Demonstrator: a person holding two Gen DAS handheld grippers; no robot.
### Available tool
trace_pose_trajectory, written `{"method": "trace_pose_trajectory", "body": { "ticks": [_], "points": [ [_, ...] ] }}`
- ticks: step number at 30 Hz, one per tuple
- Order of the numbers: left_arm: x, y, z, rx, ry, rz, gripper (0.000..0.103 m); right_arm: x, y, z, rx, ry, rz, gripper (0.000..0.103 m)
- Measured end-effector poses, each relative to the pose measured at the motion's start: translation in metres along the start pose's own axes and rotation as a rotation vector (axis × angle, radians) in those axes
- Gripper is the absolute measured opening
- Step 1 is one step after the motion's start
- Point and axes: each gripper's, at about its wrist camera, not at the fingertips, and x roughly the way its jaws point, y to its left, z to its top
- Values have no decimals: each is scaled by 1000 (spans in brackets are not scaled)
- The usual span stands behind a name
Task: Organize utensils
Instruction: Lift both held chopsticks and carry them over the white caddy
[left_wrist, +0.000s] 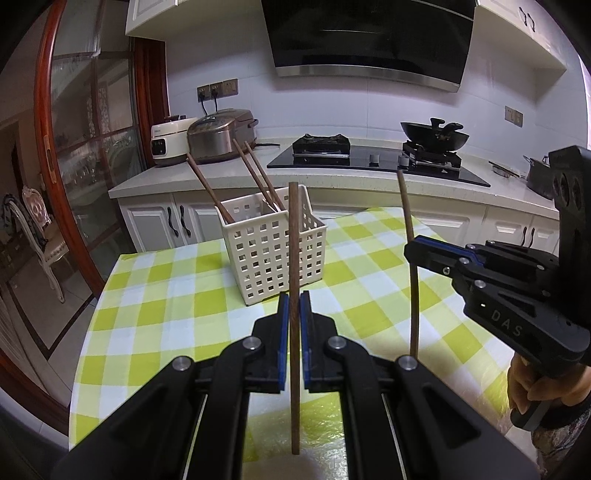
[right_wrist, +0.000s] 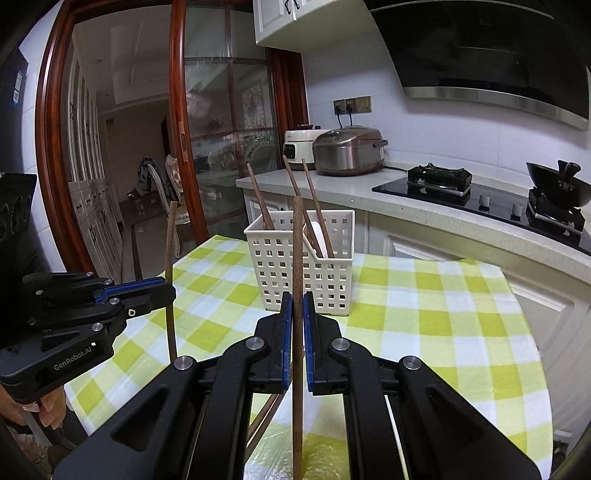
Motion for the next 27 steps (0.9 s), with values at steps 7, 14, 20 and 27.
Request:
{"method": "trace_pose_trajectory", "body": {
  "ticks": [7, 14, 20, 27],
  "points": [
    [-7, 1, 2, 1, -19, 9, 6, -8, 2, 3, -8, -27, -1, 6],
    [-11, 1, 3, 0, -31, 13, 6, -12, 2, 3, -11, -35, -7, 6],
    [-13, 2, 2, -2, -40, 14, 6, -15, 1, 3, -8, -41, -7, 6],
    [-17, 2, 2, -3, -53, 18, 6, -16, 1, 5, -9, -40, -8, 6]
  ]
}}
